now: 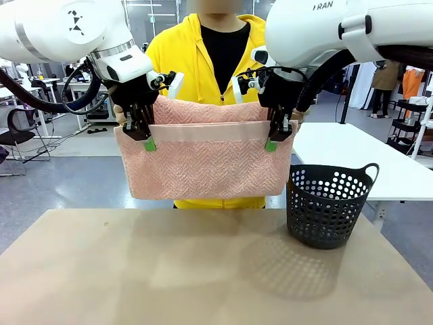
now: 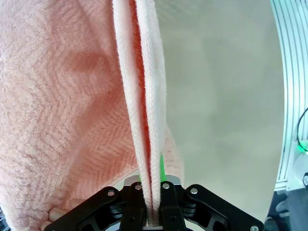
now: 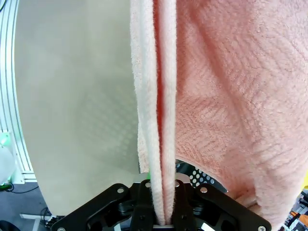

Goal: Fold the towel.
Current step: Release the end of the 100 cm Hotel Towel you were holding.

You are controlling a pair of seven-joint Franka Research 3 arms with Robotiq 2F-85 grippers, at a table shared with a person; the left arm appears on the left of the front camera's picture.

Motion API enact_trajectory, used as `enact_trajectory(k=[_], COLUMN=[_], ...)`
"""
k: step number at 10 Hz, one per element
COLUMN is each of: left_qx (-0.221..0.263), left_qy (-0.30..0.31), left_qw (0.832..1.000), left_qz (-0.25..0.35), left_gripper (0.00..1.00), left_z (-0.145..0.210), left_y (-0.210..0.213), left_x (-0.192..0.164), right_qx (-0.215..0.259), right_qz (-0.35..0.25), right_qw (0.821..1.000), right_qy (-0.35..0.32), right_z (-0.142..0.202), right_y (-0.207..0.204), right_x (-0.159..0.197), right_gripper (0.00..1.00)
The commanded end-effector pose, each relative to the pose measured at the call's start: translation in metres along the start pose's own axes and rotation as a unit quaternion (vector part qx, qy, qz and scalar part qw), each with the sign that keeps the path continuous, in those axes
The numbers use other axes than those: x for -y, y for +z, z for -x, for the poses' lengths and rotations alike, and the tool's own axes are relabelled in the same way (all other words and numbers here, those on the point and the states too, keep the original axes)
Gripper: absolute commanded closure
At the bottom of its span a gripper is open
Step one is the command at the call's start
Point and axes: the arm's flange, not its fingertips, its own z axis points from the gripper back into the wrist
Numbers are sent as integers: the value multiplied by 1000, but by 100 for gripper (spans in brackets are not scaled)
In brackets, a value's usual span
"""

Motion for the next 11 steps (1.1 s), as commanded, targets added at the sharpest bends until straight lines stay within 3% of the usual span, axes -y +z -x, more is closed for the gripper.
enact_trajectory(k=[1,11], left_qx=[-1,-1], left_qy=[0,0], left_qw=[1000,1000], left_qz=[-2,-2], left_gripper=[100,100], left_z=[1,1], left_y=[1,1], left_x=[-2,-2], right_qx=[-2,-2], right_qz=[1,1], right_qw=[1000,1000], right_qy=[1,1], right_z=[1,1], right_y=[0,0], right_x=[0,0], right_gripper=[100,100])
